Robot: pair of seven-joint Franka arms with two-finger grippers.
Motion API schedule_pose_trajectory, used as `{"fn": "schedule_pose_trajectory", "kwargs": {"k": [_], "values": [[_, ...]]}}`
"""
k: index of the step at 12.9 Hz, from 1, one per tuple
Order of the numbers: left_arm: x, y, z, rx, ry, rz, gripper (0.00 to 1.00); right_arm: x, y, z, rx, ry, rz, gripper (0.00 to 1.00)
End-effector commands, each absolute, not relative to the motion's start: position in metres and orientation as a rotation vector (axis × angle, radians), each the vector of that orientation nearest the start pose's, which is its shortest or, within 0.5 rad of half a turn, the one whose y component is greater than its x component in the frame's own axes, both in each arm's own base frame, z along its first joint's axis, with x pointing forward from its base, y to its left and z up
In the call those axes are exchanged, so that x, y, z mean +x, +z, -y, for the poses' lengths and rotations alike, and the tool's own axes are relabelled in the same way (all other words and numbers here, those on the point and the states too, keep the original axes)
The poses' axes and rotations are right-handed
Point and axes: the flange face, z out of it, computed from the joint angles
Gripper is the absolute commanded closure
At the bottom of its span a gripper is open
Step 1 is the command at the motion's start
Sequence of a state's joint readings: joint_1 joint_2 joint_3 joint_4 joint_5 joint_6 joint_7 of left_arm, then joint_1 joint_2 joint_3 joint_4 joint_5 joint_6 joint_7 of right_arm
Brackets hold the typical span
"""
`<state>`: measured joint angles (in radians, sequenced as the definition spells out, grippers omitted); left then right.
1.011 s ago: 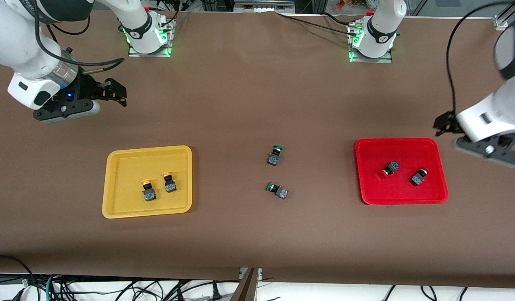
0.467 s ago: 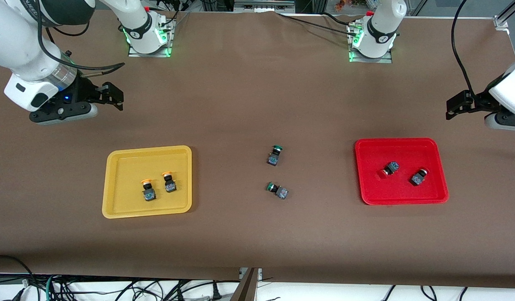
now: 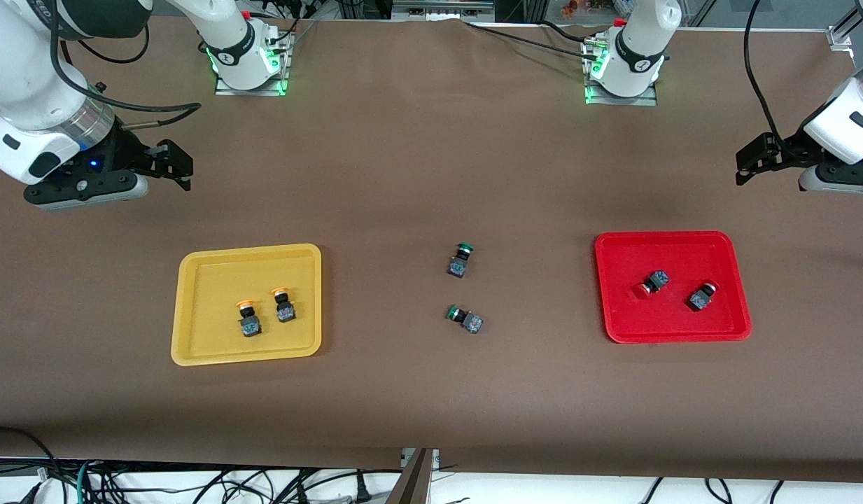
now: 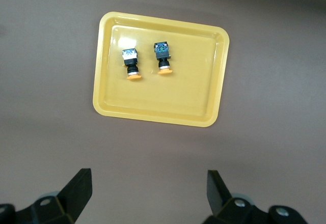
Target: Place red and yellow buttons in trays
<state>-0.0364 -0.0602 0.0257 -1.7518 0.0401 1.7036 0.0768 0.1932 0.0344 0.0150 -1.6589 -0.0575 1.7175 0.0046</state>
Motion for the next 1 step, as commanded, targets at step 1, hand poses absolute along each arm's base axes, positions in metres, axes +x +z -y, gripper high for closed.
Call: {"fn": "schedule_pose_trajectory", "kwargs": {"k": [1], "values": [[0.5528,0.588,0.0059,-3.115,-0.009,-0.128,0.0,0.5657,0.5837,-0.1132,-3.193,-0.057,0.326,0.0]]}}
